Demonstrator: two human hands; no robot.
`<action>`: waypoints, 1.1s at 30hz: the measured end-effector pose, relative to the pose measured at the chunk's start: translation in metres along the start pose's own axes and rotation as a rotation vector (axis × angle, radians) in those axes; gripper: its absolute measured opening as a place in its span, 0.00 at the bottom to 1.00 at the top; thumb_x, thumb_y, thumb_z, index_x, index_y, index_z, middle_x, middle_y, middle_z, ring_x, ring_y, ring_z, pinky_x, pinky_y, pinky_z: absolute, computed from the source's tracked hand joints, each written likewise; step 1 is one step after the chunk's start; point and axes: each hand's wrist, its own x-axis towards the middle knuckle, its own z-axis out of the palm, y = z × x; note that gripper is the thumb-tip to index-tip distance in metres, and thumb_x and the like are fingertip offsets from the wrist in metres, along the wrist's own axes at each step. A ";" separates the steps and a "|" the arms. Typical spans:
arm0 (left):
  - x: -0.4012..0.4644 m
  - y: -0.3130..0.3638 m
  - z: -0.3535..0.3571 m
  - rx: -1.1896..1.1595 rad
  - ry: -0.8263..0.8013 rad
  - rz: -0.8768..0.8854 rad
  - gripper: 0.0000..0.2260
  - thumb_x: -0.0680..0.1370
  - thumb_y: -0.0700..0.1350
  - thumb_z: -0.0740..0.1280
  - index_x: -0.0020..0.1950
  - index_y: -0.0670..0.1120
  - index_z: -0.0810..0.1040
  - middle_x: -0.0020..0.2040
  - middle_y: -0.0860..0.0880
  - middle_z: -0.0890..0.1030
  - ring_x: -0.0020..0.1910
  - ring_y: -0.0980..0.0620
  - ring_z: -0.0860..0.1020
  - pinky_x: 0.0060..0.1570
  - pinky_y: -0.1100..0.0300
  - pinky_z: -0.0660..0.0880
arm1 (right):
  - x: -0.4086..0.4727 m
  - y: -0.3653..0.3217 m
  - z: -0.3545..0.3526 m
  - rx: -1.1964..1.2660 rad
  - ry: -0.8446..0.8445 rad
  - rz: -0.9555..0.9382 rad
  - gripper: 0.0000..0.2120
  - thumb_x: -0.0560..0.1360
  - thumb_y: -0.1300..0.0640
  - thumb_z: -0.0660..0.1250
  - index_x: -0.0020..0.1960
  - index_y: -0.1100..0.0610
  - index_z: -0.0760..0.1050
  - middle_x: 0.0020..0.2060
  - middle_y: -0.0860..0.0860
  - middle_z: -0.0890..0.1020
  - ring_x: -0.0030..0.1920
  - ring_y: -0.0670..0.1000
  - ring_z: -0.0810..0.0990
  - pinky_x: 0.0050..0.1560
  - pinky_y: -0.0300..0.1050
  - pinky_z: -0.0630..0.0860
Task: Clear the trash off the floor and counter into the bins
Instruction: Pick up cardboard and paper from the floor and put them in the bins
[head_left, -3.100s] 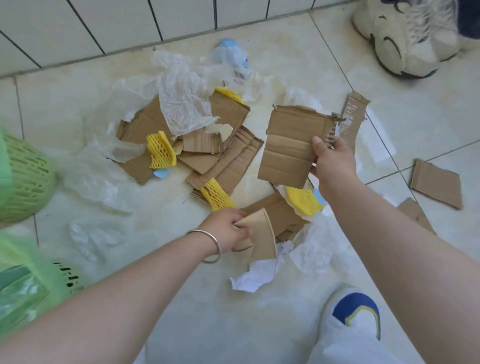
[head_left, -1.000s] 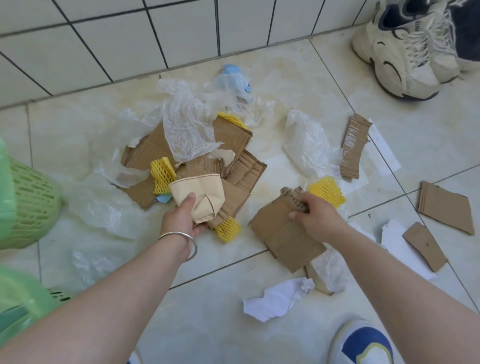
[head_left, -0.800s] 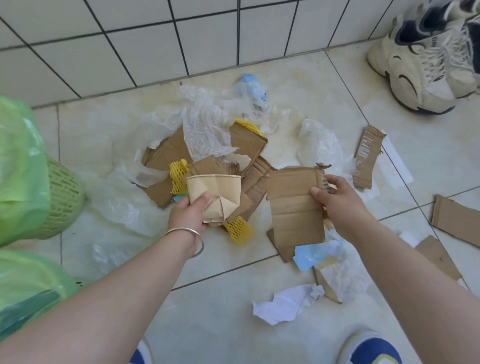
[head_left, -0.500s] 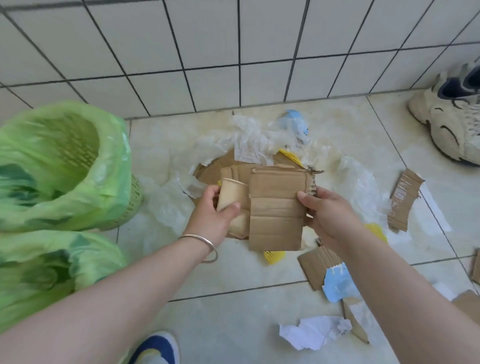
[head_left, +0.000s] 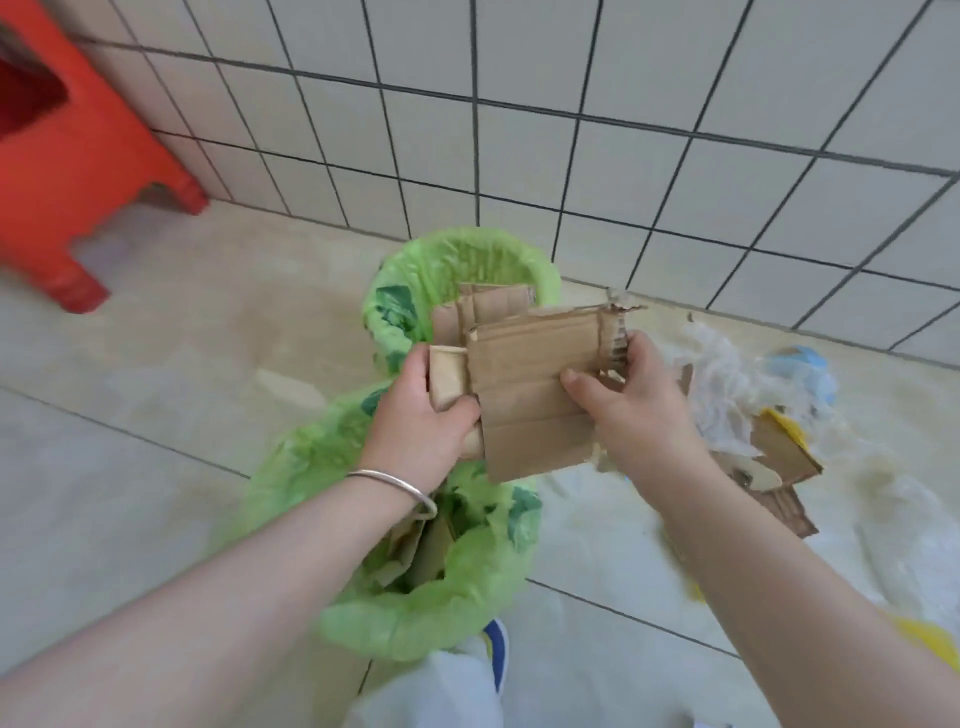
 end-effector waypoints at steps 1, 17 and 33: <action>-0.004 -0.006 -0.016 -0.008 0.040 -0.004 0.14 0.71 0.38 0.69 0.48 0.55 0.71 0.41 0.55 0.80 0.40 0.51 0.78 0.45 0.54 0.76 | -0.004 -0.008 0.014 -0.010 -0.032 -0.007 0.11 0.74 0.57 0.68 0.53 0.51 0.68 0.43 0.42 0.75 0.48 0.46 0.76 0.46 0.43 0.73; 0.015 -0.156 -0.024 0.316 -0.031 -0.662 0.15 0.74 0.39 0.59 0.60 0.46 0.72 0.59 0.41 0.79 0.59 0.40 0.76 0.61 0.52 0.72 | -0.015 0.067 0.170 -0.416 -0.141 0.540 0.17 0.76 0.63 0.58 0.64 0.58 0.67 0.60 0.58 0.77 0.61 0.60 0.76 0.59 0.48 0.73; 0.041 -0.173 -0.004 0.937 -0.323 -0.482 0.20 0.77 0.41 0.58 0.70 0.46 0.64 0.69 0.43 0.68 0.67 0.42 0.70 0.64 0.48 0.70 | 0.008 0.083 0.194 -0.890 -0.391 0.522 0.16 0.80 0.61 0.53 0.64 0.61 0.71 0.61 0.56 0.77 0.62 0.55 0.77 0.61 0.46 0.73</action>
